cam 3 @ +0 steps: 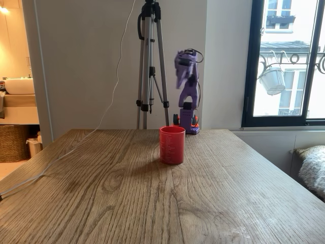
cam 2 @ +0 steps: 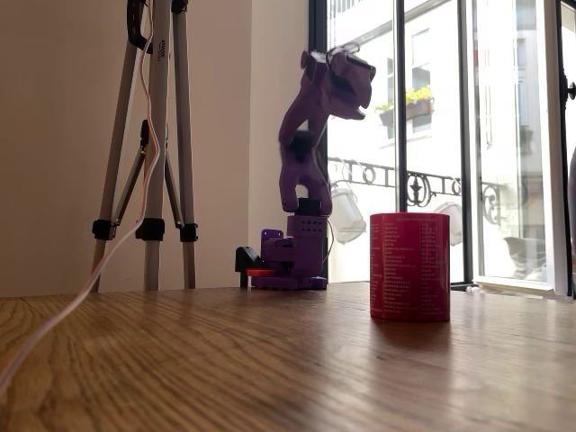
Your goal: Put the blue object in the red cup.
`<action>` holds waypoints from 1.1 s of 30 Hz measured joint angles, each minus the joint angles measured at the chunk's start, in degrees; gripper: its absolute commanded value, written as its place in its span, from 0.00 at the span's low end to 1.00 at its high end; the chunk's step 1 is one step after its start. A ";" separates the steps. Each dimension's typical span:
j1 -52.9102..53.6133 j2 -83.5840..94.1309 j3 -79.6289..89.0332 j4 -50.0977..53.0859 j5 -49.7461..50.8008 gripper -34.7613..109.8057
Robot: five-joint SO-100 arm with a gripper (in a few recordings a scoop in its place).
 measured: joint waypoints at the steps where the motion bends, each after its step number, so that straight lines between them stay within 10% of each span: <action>1: -3.16 2.02 1.14 0.00 0.88 0.24; 19: -20.13 46.23 64.60 -1.67 6.42 0.24; 33: -15.38 48.78 69.52 -1.41 10.72 0.27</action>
